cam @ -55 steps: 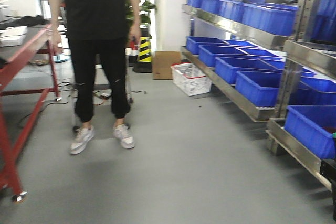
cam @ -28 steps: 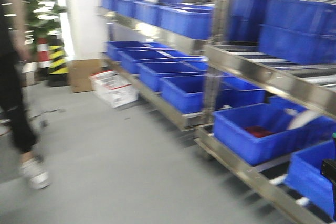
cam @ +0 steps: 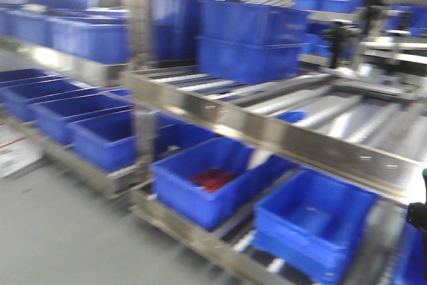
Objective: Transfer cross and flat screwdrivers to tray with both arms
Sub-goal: 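Hold both screwdrivers while the base drives to the grey tray, then lower both held screwdrivers toward the grey metal tray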
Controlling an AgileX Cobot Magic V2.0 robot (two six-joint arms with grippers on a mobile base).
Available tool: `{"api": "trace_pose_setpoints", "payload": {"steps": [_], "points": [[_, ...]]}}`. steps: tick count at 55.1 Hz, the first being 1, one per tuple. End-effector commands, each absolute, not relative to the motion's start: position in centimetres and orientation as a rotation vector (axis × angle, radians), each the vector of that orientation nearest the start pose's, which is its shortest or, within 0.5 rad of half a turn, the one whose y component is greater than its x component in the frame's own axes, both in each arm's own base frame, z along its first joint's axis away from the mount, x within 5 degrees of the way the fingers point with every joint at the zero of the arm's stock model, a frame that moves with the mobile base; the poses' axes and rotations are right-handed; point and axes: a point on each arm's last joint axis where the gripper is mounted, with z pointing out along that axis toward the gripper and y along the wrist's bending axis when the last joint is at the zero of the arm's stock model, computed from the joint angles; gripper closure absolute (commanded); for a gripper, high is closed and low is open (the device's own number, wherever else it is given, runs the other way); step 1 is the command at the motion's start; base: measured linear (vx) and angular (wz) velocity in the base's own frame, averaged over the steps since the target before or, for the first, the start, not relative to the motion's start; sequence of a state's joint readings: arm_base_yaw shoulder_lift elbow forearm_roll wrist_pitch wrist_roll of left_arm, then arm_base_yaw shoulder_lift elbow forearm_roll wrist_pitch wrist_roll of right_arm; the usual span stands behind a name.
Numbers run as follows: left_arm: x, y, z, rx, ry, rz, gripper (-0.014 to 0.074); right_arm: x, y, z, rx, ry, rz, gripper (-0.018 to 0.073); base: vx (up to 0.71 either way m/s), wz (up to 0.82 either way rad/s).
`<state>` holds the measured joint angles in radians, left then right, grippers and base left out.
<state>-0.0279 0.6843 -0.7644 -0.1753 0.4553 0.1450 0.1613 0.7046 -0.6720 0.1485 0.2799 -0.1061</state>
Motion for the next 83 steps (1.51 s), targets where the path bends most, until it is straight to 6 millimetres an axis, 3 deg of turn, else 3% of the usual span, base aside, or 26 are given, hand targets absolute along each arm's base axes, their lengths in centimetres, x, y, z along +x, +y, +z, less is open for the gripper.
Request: {"api": "trace_pose_setpoints", "payload": {"steps": [1,45,83], "points": [[13.61,-1.04,38.73,0.049,1.73,-0.105,0.0596,14.47,2.55,37.21,-0.123,1.654,0.168,0.0567,0.28,-0.81],[13.61,-1.04,38.73,0.049,1.73,-0.105,0.0596,14.47,2.55,37.21,-0.123,1.654,0.168,0.0567,0.18,-0.71],[13.61,-1.04,38.73,0.049,1.73,-0.105,0.0596,14.47,2.55,37.21,-0.123,1.654,0.168,0.0567,0.32,-0.1]]}}
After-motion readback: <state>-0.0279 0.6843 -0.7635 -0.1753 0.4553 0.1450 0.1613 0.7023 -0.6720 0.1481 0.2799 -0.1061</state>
